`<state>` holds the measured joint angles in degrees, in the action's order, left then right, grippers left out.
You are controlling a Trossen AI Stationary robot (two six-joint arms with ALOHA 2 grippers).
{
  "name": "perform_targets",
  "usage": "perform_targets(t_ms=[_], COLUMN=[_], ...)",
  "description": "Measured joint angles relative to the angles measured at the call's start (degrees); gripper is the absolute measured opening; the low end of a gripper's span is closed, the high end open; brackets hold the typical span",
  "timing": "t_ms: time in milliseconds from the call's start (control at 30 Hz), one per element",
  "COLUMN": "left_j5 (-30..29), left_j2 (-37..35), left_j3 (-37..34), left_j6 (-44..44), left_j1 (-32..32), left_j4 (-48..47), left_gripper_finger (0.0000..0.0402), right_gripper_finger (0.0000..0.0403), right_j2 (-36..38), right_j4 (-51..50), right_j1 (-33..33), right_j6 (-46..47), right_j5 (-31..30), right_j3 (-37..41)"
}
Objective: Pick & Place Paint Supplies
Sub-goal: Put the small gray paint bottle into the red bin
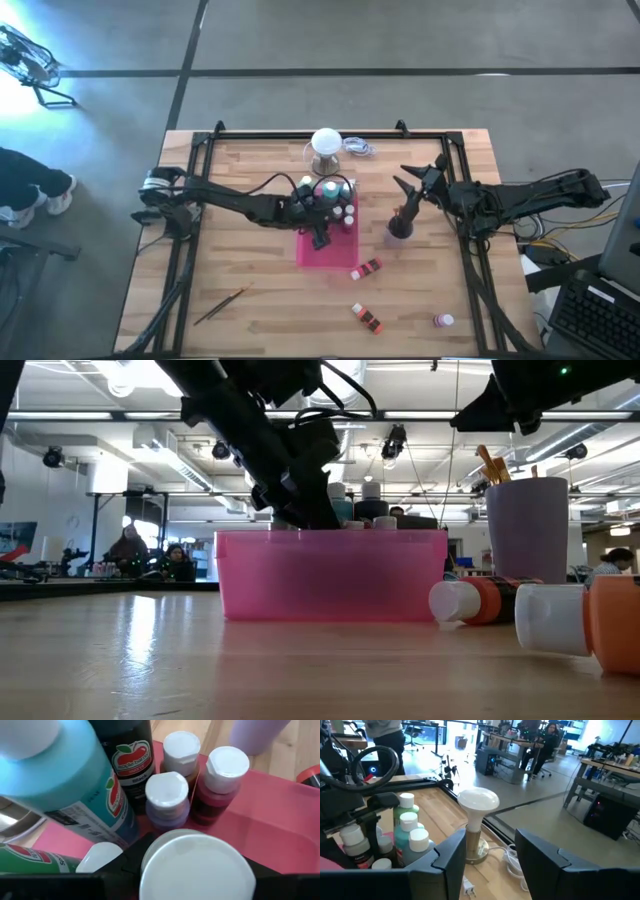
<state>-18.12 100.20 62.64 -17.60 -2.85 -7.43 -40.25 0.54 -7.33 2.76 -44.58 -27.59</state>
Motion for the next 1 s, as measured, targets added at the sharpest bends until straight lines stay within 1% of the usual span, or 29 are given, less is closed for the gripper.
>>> perform_targets(t_ms=[267,333,567,733,867,1000], left_j5=[-1.0,-2.0,-1.5,-1.7,-1.5,-0.5], left_j2=[4.4,4.7,4.6,5.8,6.7,7.0], left_j3=[2.5,2.8,3.4,3.3,3.4,3.3], left_j6=[0.6,0.3,-2.3,-3.6,-4.6,-5.8], left_j1=[-0.1,-0.1,-0.1,0.0,0.0,-0.3], left_j4=[0.5,0.3,-3.6,-3.7,-3.7,-3.7], left_gripper_finger=[0.0149,0.0149,0.0149,0.0149,0.0149,0.0149], right_gripper_finger=[0.0147,0.0144,0.0135,0.0130,0.0131,0.0142], right_j2=[-0.3,-0.5,-0.7,-0.7,-0.8,-0.8], right_j4=[-0.1,-0.4,-0.3,-0.2,-0.2,-0.2], right_j1=[0.5,0.5,0.5,0.5,0.5,0.5], right_j6=[0.0,0.0,-0.2,-0.3,-0.4,-0.4], right_j5=[0.0,0.0,0.0,0.0,0.0,0.0], right_j3=[0.0,0.0,0.0,0.0,0.0,0.0])
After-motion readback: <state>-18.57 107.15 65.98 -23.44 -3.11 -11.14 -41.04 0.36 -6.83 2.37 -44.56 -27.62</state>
